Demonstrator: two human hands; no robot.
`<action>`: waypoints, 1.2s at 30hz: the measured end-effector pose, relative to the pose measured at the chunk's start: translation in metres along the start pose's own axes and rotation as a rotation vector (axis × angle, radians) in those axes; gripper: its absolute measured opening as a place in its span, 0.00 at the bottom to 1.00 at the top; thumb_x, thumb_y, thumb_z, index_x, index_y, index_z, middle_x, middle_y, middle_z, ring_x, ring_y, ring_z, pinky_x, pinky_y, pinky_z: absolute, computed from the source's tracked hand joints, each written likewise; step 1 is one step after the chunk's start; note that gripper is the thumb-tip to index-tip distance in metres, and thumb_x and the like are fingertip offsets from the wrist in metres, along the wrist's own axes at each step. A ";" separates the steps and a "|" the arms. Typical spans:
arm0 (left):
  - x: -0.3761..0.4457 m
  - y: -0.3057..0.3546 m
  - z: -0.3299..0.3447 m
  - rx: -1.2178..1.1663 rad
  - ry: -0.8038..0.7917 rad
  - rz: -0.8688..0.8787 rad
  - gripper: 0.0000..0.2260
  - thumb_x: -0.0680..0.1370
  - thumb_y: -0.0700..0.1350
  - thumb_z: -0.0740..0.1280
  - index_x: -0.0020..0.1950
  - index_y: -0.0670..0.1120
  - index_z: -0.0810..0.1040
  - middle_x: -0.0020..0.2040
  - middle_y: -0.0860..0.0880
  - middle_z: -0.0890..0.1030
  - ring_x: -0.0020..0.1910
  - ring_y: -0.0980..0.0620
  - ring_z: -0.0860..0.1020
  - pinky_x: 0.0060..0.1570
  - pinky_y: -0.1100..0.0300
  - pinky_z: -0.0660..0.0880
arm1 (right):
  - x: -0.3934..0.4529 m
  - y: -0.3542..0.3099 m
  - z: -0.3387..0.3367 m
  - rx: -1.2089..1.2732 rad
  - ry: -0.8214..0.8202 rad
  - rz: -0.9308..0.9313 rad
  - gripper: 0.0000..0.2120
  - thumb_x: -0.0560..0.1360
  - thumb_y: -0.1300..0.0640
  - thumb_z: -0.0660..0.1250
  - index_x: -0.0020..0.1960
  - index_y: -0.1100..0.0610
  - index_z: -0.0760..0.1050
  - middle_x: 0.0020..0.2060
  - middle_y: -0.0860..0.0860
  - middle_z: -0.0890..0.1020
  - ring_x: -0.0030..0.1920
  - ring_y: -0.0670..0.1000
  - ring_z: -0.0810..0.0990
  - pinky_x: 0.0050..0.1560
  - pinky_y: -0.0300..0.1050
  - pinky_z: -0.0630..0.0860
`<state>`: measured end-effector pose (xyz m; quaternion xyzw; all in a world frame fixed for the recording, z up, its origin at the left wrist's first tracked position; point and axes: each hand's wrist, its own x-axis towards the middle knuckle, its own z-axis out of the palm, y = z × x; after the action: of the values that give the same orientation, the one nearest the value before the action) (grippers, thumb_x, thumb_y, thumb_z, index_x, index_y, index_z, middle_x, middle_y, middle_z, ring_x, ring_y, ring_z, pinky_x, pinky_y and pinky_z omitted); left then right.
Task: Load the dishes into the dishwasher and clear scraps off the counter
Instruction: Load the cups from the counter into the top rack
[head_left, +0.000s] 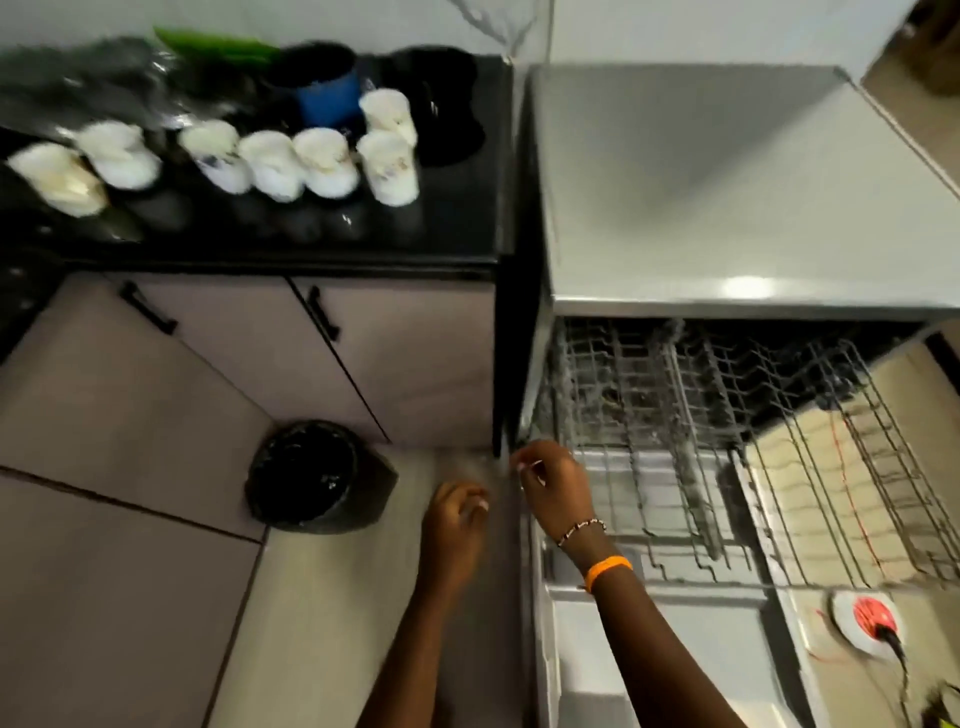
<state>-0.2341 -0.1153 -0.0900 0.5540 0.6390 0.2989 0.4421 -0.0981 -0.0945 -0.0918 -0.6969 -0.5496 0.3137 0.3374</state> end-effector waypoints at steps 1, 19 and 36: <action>0.010 0.000 -0.021 -0.015 0.016 0.002 0.07 0.72 0.40 0.63 0.45 0.49 0.78 0.48 0.49 0.77 0.50 0.47 0.78 0.54 0.60 0.74 | 0.009 -0.022 0.013 0.005 -0.019 -0.015 0.07 0.70 0.70 0.64 0.44 0.63 0.79 0.41 0.58 0.81 0.40 0.56 0.79 0.39 0.36 0.66; 0.126 0.060 -0.241 0.008 0.150 0.132 0.11 0.79 0.40 0.61 0.61 0.45 0.74 0.56 0.52 0.75 0.52 0.58 0.71 0.38 0.74 0.66 | 0.119 -0.233 0.095 0.179 0.116 -0.220 0.06 0.74 0.67 0.63 0.43 0.59 0.77 0.42 0.53 0.80 0.44 0.53 0.78 0.49 0.47 0.75; 0.355 0.143 -0.230 0.686 0.285 0.395 0.31 0.75 0.45 0.68 0.74 0.43 0.58 0.74 0.44 0.62 0.76 0.44 0.52 0.73 0.44 0.40 | 0.325 -0.215 0.079 0.260 0.222 0.031 0.45 0.63 0.63 0.77 0.73 0.62 0.55 0.68 0.59 0.66 0.68 0.57 0.66 0.69 0.49 0.66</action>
<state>-0.3748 0.2840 0.0504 0.7341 0.6378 0.2212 0.0735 -0.2165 0.2693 0.0168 -0.6861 -0.4530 0.3082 0.4786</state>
